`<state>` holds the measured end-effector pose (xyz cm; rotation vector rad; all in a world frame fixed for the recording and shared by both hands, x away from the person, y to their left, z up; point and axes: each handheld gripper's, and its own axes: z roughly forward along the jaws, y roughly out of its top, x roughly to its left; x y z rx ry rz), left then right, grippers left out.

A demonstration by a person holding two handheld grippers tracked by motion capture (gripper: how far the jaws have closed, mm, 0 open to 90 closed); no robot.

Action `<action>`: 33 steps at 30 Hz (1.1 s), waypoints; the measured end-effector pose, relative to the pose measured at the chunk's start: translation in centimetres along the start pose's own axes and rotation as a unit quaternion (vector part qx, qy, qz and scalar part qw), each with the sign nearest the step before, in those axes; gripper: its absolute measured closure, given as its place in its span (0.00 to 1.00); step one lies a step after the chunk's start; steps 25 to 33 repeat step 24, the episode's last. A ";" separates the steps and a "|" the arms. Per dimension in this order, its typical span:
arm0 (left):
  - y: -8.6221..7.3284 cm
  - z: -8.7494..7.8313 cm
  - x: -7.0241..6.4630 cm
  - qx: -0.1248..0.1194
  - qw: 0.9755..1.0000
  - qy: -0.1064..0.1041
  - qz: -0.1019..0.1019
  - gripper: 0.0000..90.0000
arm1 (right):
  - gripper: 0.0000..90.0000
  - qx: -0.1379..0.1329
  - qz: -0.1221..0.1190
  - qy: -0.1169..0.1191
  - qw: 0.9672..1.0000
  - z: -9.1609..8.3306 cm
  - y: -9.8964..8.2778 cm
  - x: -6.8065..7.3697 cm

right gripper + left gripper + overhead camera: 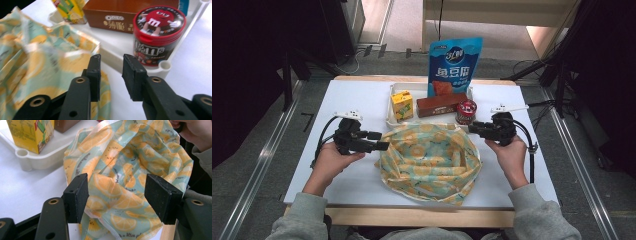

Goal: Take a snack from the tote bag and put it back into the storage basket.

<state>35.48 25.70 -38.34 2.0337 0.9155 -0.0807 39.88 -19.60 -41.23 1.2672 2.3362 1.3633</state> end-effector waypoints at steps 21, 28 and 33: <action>-1.3 -0.2 0.1 -0.003 1.000 0.015 -0.007 0.40 | 0.59 0.002 -0.010 0.003 1.000 -3.5 -4.1 1.1; -1.3 -0.1 0.2 -0.002 1.000 0.016 -0.006 0.39 | 0.59 0.007 -0.013 0.002 1.000 -3.5 -4.3 1.2; -1.3 -0.1 0.2 -0.002 1.000 0.016 -0.006 0.39 | 0.59 0.007 -0.013 0.002 1.000 -3.5 -4.3 1.2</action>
